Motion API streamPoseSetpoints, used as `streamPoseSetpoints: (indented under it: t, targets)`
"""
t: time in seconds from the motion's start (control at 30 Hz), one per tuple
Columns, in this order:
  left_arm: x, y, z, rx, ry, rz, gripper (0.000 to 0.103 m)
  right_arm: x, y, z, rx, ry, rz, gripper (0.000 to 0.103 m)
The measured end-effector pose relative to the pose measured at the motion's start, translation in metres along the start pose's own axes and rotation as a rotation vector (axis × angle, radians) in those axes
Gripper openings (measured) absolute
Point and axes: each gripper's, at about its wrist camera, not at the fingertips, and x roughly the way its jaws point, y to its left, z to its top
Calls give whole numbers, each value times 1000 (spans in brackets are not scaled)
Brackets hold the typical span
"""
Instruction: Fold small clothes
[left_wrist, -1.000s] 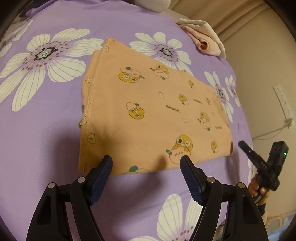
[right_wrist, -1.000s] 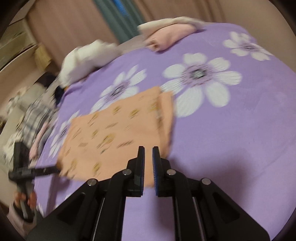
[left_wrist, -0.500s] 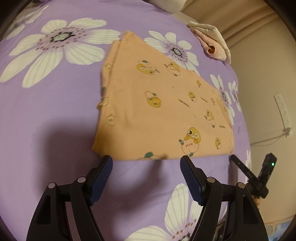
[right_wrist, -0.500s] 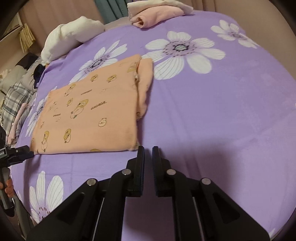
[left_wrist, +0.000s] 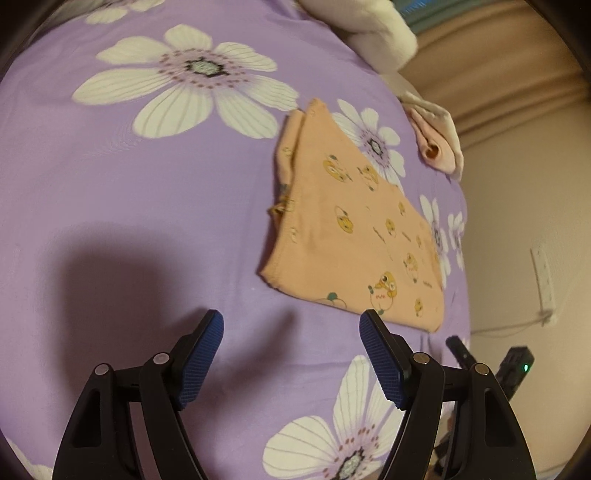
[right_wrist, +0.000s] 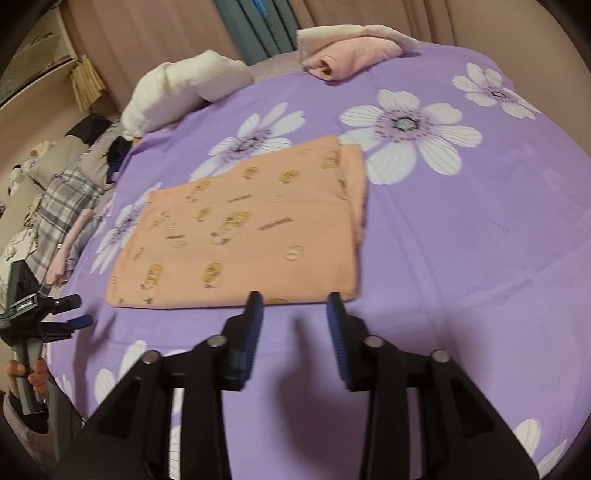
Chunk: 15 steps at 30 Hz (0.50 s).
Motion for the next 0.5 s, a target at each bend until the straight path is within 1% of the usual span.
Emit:
streamPoseSetpoints:
  t: [0.17, 0.33, 0.5]
  targets:
    - [2, 4, -1, -27, -18, 2, 75, 3, 19, -1, -10, 8, 56, 52]
    - [1, -1, -2, 7, -29, 29, 75, 7, 32, -5, -14, 26, 93, 54]
    - [1, -7, -1, 40, -40, 50, 78, 10, 43, -4, -28, 38, 113, 62]
